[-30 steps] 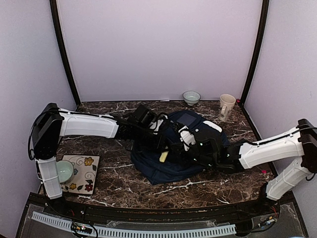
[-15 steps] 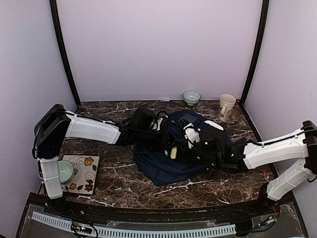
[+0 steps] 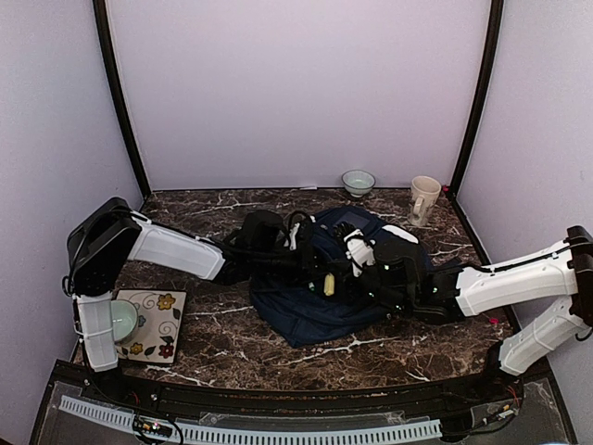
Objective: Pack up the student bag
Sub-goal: Place the pen in the upper front pocket of the bag.
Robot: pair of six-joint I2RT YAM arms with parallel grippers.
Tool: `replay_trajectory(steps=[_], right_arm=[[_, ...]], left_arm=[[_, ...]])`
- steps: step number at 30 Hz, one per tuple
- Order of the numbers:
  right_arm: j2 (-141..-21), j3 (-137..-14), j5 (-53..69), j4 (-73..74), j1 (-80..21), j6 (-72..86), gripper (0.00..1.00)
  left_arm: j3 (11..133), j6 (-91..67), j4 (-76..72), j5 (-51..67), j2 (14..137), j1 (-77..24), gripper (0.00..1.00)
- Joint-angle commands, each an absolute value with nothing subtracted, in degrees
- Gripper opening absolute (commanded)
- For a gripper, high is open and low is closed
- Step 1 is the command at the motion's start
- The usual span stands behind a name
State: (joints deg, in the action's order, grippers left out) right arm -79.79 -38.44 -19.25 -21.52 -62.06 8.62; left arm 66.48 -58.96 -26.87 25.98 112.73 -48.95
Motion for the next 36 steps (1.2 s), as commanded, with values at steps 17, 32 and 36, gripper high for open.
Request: replay_trajectory(steps=[17, 32, 36], right_arm=[[-80.72, -40.23, -12.83, -22.73, -64.09, 8.03, 0.00], [-82.18, -42.11, -13.90, -21.08, -64.12, 7.73, 0.00], [-82.48, -42.45, -13.69, -20.49, -64.16, 7.95, 0.00]], left_arm=[[58.81, -57.75, -38.37, 19.47, 106.27, -48.30, 0.48], [40.73, -33.98, -24.73, 3.00, 81.55, -49.24, 0.63], [43.38, -26.08, -9.05, -11.23, 77.16, -49.22, 0.64]])
